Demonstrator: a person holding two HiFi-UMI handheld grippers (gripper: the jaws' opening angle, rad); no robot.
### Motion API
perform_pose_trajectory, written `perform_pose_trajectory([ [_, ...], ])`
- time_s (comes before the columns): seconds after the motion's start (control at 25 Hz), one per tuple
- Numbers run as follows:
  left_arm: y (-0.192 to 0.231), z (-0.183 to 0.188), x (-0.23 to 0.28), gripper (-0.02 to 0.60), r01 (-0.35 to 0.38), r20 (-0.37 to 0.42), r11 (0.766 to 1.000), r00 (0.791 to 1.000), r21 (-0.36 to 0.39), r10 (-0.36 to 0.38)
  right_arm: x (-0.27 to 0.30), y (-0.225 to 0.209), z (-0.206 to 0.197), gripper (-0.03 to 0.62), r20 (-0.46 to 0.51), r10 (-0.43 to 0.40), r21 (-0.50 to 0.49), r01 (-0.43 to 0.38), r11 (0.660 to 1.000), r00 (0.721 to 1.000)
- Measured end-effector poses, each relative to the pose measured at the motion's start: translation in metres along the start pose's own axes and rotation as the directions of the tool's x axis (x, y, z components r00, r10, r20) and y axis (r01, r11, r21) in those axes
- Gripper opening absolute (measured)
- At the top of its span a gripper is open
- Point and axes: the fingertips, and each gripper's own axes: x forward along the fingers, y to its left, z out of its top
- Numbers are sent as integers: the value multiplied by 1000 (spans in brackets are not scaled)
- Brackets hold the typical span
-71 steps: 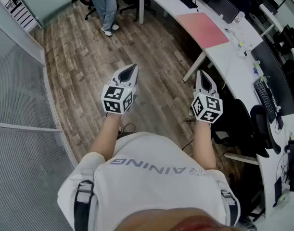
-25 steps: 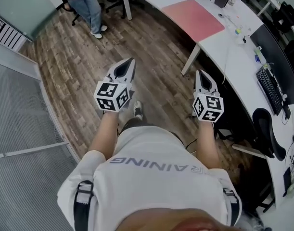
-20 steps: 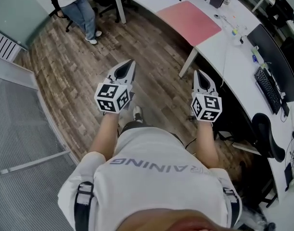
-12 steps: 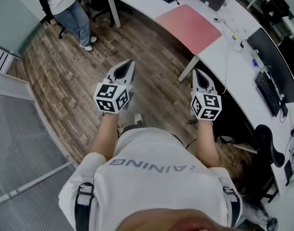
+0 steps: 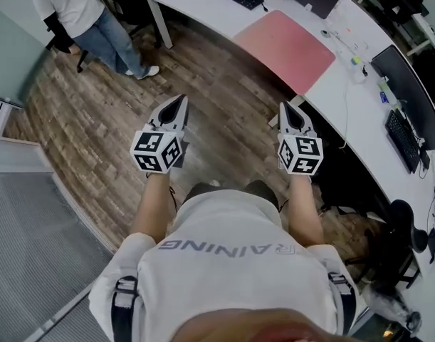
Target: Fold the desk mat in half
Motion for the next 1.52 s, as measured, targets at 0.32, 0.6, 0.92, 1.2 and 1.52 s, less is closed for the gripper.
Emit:
perform_pose_trajectory([
  [0.32,24,8,38,29,29,-22,1000,999,0,-29,41,-21,-2,23,-30,-31,28,32,999,999],
  [0.6,31,26,106,29,36,-22,999,999,16,-36,95,-60,14,23,6,-14,46,13,999,1000],
  [0.92,18,62,220,29,64,-31,996,998,65,-62,158,-144,36,23,17,-28,69,27,997,999],
  [1.2,1,71,312,29,101,-55,992,994,75,-97,195,-222,39,23,7,-72,98,71,993,997],
  [1.52,-4,66,386,29,194,-91,978,978,75,-187,210,-273,28,23,-35,-175,113,178,978,984],
])
